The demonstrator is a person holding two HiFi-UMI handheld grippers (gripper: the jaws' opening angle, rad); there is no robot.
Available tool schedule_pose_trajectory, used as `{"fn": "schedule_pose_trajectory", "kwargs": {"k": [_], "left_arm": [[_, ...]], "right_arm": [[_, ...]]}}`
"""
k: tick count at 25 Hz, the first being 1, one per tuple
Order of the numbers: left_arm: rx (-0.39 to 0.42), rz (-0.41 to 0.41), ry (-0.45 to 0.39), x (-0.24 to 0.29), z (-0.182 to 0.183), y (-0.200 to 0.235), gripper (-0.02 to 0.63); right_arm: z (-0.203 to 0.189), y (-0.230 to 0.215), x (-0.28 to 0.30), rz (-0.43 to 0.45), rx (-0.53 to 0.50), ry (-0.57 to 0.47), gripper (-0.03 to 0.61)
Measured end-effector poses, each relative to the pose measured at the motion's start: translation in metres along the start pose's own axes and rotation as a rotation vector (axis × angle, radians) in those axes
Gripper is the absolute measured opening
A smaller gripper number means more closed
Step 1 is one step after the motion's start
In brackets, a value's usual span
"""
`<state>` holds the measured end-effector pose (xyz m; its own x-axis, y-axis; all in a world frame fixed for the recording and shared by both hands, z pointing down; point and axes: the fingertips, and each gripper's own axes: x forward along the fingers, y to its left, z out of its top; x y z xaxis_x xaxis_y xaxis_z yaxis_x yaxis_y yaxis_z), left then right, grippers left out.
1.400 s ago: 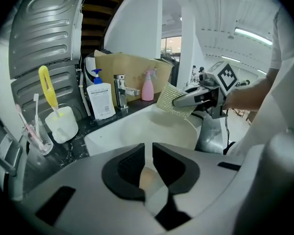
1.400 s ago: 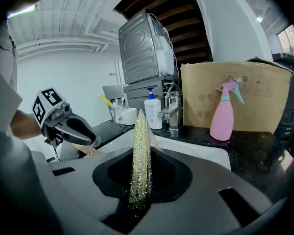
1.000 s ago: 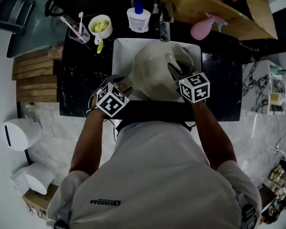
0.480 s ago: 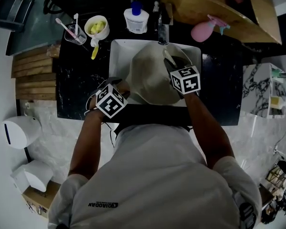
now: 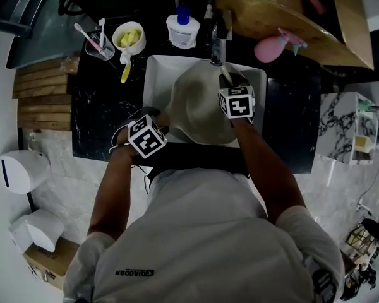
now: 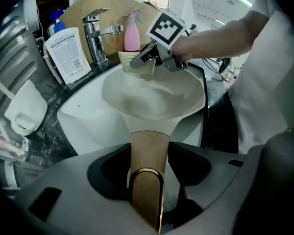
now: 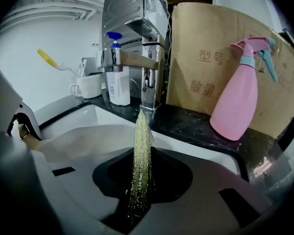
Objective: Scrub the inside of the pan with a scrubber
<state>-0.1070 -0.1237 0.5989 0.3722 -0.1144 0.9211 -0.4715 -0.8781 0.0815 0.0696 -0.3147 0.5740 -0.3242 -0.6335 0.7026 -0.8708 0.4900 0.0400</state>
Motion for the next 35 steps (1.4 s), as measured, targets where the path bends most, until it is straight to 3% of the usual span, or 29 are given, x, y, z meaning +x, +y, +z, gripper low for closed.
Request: {"fn": "schedule_pose_trajectory", "kwargs": {"k": [10, 23, 35], "left_arm": [[-0.002, -0.057, 0.005, 0.0, -0.002, -0.001, 0.239], [0.012, -0.049, 0.013, 0.005, -0.007, -0.001, 0.239], [0.024, -0.039, 0.006, -0.001, -0.003, 0.0, 0.239]], "right_arm": [[-0.004, 0.032, 0.041, 0.065, -0.047, 0.038, 0.08], [-0.004, 0.078, 0.062, 0.249, -0.115, 0.072, 0.087], [-0.003, 0.105, 0.055, 0.345, -0.179, 0.078, 0.089]]}}
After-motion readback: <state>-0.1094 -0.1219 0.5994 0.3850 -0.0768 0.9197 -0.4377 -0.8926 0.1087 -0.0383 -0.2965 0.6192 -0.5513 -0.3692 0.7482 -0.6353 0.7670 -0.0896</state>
